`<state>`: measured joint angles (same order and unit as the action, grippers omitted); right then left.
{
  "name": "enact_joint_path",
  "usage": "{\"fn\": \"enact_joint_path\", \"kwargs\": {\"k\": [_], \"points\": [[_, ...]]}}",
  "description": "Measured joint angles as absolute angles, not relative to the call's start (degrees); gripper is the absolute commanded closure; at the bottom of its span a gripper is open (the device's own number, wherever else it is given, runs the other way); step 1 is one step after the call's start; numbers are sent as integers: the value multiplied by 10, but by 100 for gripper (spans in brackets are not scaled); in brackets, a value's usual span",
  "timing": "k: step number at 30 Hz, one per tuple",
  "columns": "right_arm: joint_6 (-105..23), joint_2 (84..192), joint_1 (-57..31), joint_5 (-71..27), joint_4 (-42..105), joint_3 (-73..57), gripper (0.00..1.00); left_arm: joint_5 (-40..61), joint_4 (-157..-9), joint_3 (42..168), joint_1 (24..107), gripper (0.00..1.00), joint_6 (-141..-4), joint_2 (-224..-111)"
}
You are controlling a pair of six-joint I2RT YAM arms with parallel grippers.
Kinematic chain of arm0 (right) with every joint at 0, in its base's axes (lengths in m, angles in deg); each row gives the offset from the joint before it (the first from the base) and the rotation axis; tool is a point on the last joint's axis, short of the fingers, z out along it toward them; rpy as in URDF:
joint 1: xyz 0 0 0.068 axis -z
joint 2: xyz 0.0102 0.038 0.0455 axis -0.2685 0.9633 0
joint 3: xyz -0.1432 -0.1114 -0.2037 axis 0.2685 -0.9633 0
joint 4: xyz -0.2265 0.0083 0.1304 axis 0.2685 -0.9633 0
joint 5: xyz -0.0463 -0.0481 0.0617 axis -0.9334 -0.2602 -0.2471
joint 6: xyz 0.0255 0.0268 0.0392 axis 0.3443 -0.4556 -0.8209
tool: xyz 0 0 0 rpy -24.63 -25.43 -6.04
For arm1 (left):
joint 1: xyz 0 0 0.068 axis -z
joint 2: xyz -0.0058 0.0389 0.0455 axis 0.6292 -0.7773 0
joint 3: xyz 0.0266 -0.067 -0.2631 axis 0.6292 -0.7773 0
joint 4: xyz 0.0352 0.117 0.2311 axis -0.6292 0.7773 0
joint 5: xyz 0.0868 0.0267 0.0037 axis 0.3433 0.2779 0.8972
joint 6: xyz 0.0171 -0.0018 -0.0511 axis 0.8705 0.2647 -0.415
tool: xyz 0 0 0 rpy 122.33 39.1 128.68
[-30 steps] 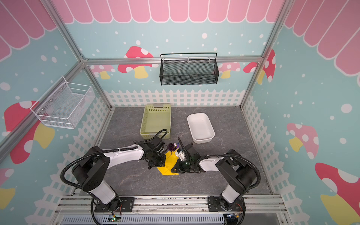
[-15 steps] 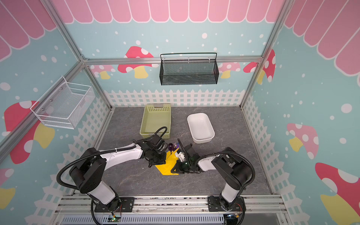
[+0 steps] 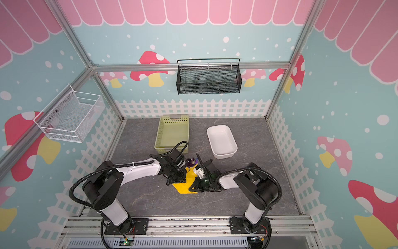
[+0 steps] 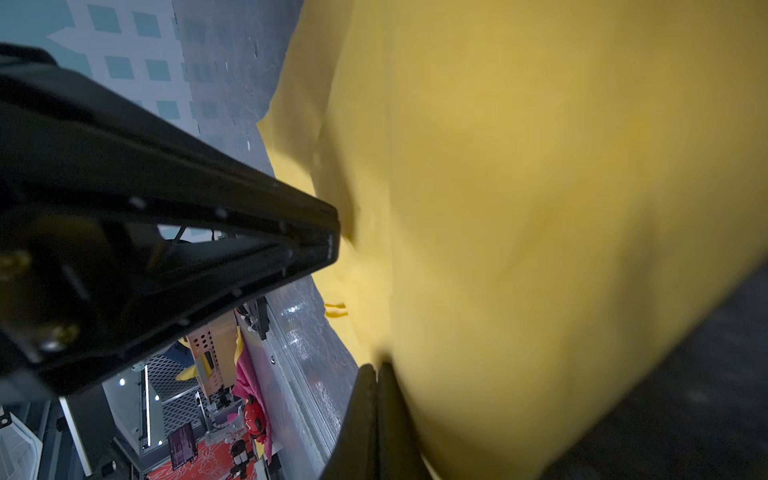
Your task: Place the utensils on the paper napkin and roll it up
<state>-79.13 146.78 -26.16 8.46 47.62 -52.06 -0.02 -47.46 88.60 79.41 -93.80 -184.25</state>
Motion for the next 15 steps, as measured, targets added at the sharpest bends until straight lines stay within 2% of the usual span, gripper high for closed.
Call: {"fn": "enact_joint_path", "kwargs": {"k": [7, 15], "points": [[-791, 1458, -262, 80, 463, -521, 99, -4, -481, 881, 792, 95, -931, -1850], [-794, 1333, -227, 70, 441, -546, 99, -3, -485, 877, 792, 96, -927, -1847]]}}
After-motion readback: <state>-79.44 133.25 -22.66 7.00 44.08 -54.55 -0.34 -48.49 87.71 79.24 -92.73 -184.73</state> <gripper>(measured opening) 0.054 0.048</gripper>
